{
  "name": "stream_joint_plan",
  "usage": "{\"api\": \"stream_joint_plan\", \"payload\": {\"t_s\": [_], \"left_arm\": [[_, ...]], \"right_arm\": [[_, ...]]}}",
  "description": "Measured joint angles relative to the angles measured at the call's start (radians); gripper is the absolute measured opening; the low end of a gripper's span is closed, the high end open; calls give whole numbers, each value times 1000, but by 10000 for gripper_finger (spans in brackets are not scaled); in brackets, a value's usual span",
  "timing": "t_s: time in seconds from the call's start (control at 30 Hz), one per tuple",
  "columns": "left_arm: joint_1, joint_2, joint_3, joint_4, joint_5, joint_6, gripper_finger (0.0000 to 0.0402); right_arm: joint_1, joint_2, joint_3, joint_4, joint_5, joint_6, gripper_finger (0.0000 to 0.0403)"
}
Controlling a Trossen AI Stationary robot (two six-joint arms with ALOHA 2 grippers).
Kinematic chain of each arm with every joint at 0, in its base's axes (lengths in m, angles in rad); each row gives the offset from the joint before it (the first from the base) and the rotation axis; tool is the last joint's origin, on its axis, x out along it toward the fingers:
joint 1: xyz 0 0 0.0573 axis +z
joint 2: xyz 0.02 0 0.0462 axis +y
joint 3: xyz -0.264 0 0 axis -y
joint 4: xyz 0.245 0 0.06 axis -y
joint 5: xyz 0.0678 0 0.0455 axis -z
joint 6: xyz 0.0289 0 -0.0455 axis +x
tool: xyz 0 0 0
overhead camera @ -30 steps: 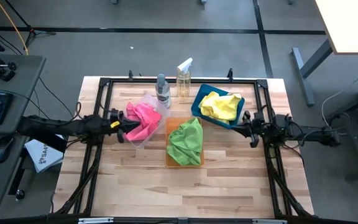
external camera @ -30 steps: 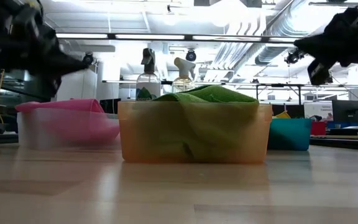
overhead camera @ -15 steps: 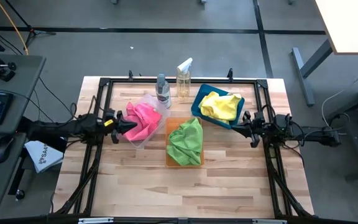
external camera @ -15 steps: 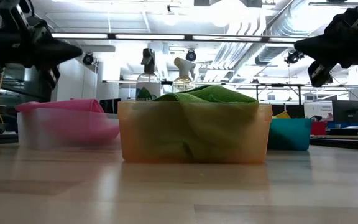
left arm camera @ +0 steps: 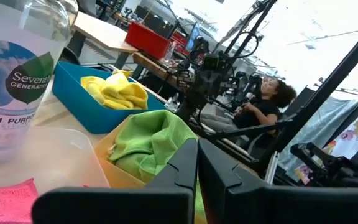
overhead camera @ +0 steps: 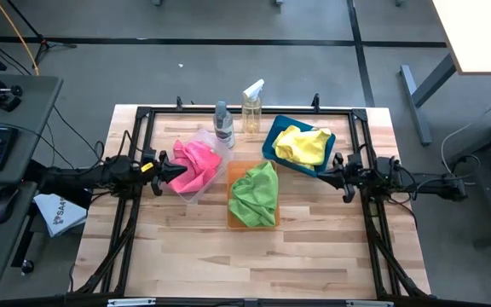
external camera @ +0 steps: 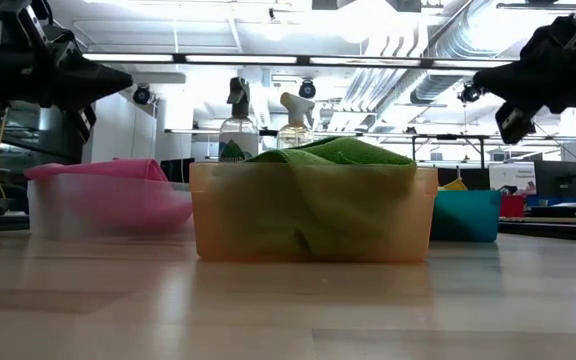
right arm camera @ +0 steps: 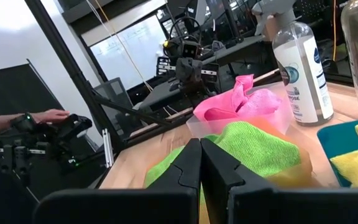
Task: Sort microfiber towel by color & place in baskets
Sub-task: Return to Home Position
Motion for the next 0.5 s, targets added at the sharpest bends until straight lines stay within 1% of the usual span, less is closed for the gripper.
{"api": "stream_joint_plan", "payload": {"t_s": [0.43, 0.47, 0.5], "left_arm": [[-32, 0, 0, 0, 0, 0, 0], [-35, 0, 0, -1, 1, 6, 0], [-37, 0, 0, -6, 14, 64, 0]], "right_arm": [[0, 0, 0, -31, 0, 0, 0], [0, 0, 0, -31, 0, 0, 0], [0, 0, 0, -31, 0, 0, 0]]}}
